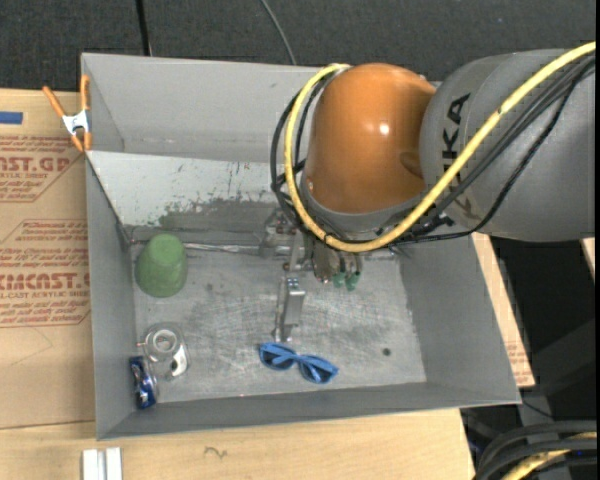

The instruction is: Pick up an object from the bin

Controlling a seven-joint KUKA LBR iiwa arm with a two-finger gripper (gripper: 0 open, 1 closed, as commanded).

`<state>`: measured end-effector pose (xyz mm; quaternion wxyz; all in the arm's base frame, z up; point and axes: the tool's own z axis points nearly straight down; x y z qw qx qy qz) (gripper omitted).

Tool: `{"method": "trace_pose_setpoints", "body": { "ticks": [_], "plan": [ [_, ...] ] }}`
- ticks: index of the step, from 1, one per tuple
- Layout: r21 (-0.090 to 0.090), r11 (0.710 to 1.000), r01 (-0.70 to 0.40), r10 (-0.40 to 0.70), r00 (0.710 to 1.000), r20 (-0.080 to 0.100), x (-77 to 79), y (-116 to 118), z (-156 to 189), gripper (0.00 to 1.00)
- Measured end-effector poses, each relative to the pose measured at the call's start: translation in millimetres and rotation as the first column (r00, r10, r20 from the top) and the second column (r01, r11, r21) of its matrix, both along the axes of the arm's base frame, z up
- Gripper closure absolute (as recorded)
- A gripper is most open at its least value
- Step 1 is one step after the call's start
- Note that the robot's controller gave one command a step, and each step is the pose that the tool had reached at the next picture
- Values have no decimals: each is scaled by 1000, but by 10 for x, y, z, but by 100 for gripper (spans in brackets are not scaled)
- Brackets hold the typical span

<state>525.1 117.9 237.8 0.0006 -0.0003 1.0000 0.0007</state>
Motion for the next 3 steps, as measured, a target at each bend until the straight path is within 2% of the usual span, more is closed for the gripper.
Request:
{"method": "trace_pose_setpoints", "body": {
  "ticks": [1, 2, 3],
  "plan": [
    [-3, 999, -47, 47, 999, -10, -480, -255, -534, 0],
    [-1, 954, -300, 300, 954, 8, -157, -734, -1679, 0],
    [0, 954, -300, 300, 954, 9, -152, -720, -1658, 100]
  ]
}}
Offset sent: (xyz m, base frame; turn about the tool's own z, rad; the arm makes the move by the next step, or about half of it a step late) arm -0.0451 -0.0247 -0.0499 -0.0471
